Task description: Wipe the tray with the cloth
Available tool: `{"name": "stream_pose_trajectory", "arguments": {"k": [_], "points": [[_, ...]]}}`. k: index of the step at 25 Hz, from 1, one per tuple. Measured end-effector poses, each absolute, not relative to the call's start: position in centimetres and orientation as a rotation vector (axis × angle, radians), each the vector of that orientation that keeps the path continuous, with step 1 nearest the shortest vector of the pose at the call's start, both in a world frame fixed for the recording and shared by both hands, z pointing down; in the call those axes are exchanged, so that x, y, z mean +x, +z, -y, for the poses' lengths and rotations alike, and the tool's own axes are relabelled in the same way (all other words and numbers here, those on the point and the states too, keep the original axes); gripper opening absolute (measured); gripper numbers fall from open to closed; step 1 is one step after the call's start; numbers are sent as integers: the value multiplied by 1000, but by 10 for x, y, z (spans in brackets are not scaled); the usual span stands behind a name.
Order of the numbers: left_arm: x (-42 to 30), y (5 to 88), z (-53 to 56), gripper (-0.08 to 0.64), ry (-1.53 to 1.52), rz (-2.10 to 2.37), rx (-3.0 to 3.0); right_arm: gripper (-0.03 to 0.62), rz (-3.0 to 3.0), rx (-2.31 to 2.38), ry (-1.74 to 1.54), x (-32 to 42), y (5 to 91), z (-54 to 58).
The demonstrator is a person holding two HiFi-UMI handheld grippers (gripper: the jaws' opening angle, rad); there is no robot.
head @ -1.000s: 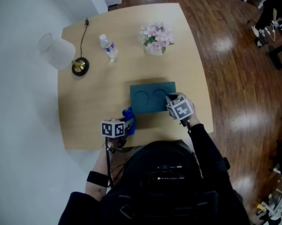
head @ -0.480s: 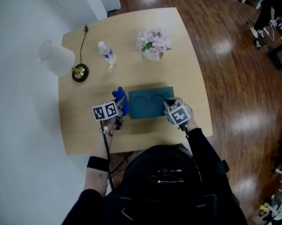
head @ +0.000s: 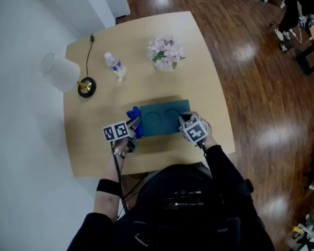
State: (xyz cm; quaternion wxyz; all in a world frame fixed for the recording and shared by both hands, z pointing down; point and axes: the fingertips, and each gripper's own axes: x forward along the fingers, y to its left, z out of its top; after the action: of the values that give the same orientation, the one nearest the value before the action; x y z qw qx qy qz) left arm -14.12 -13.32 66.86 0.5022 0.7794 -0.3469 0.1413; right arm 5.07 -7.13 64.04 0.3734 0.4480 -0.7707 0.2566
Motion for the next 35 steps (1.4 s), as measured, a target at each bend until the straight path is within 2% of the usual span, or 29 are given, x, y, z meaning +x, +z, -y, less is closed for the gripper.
{"name": "stream_pose_trajectory", "arguments": {"k": [10,18,25,31,35], "points": [[-150,664,56,67,323,794,1833,11,1978,1140,662,53,640,71],[-143,616,-11,67,310,686,1928,11,1971,1164,632,53,642,73],[-141,602,-30,67,511,771,2037,9,1962,1180,661,55,637,69],[-148,595,-32,67,561,830,2078,9,2011,1268,663,61,595,19],[-155,604,-49,67,590,845,2053,9,2033,1289,758,61,597,-39]]}}
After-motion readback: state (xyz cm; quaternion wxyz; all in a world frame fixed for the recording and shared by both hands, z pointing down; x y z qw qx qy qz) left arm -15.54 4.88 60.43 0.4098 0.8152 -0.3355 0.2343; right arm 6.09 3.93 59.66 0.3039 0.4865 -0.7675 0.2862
